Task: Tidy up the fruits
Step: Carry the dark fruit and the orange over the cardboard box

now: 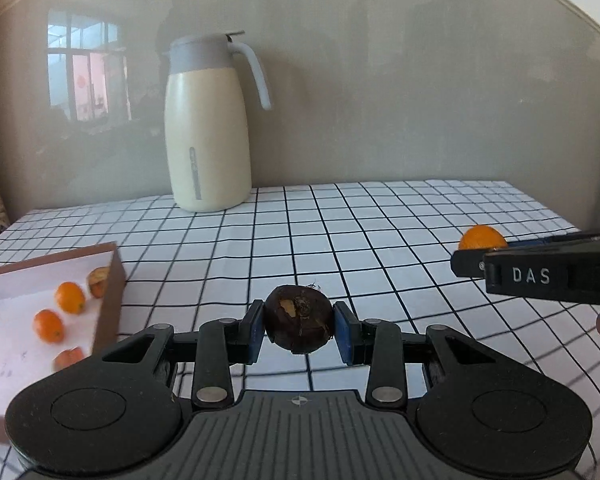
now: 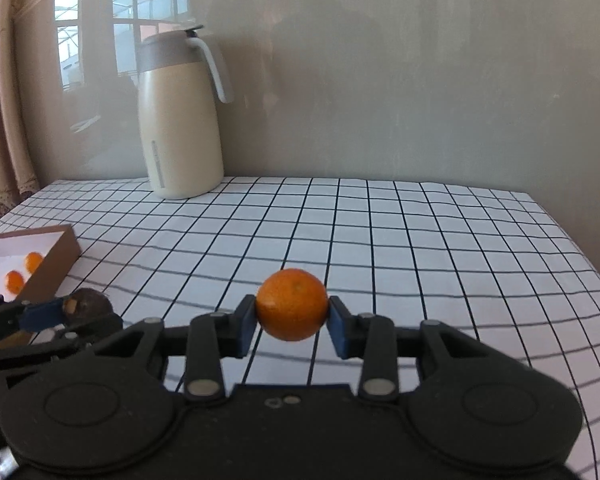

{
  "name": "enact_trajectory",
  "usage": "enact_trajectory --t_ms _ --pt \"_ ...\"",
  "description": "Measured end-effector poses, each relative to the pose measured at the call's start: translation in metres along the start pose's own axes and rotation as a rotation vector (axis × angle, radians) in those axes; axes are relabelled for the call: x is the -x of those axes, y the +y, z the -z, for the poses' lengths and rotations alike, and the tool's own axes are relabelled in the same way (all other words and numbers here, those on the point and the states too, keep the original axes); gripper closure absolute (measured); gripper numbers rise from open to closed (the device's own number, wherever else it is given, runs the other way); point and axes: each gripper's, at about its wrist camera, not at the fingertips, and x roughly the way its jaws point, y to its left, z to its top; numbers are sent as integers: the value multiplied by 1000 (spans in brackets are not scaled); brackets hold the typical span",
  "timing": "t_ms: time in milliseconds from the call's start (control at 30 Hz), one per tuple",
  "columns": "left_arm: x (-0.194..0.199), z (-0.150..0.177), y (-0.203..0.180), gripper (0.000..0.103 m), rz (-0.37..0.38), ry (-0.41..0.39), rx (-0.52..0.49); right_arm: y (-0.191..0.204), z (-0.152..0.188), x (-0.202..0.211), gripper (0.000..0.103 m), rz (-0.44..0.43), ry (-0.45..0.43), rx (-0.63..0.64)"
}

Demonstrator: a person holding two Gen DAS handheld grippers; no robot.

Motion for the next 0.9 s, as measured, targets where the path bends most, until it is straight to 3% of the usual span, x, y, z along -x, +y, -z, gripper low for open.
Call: enact_trajectory --t_ms 400,900 --pt "76 18 35 67 -60 -49 -4 24 24 61 74 -37 -14 45" --pt "152 36 102 67 -214 -95 55 82 41 117 74 -157 -39 132"
